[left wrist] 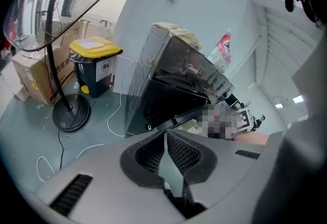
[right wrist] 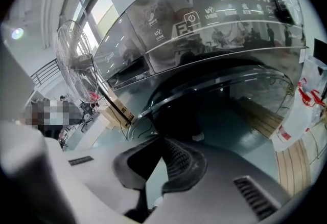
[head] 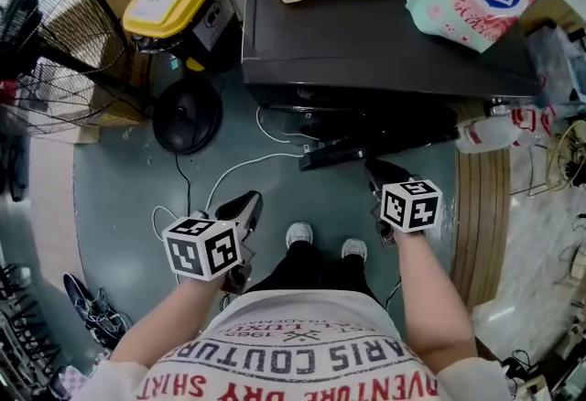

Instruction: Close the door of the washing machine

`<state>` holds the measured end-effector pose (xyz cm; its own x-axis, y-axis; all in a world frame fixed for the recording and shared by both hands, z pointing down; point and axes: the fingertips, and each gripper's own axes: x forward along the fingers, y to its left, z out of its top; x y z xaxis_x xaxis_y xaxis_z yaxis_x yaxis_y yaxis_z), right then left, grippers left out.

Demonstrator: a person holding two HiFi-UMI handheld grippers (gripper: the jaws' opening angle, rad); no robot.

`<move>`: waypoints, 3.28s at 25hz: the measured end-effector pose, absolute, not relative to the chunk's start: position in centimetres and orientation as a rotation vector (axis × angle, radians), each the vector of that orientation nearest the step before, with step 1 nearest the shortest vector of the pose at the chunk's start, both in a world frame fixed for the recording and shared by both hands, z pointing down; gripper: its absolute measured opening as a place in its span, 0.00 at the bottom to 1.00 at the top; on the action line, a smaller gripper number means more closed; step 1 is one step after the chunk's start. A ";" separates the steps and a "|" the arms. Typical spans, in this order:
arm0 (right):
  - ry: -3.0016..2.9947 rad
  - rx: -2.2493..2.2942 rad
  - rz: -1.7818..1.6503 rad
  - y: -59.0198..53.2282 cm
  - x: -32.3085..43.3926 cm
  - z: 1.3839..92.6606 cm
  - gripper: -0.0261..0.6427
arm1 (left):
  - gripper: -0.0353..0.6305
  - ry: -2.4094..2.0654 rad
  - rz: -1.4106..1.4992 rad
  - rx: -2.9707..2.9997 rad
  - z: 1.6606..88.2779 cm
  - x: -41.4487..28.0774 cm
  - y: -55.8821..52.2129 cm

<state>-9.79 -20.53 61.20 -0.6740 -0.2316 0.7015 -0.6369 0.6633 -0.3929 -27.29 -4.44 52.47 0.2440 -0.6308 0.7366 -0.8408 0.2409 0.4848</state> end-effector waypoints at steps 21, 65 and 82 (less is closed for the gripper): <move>-2.264 0.869 0.864 -23.5 -12.5 62.0 0.07 | 0.12 -1.471 0.251 1.441 53.6 -30.7 -3.1; -2.821 0.068 0.827 -5.1 -7.9 32.5 0.07 | 0.12 -1.454 0.022 1.842 35.0 -18.4 1.1; -3.109 0.171 0.535 3.0 0.7 19.5 0.07 | 0.12 -1.437 -0.063 2.247 20.8 -8.2 6.6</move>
<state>0.70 2.97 19.45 -0.9940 -0.1094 0.0012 -0.1035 0.9369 -0.3340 -8.20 6.63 20.75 0.4503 -0.8682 0.2083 -0.8468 -0.3413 0.4080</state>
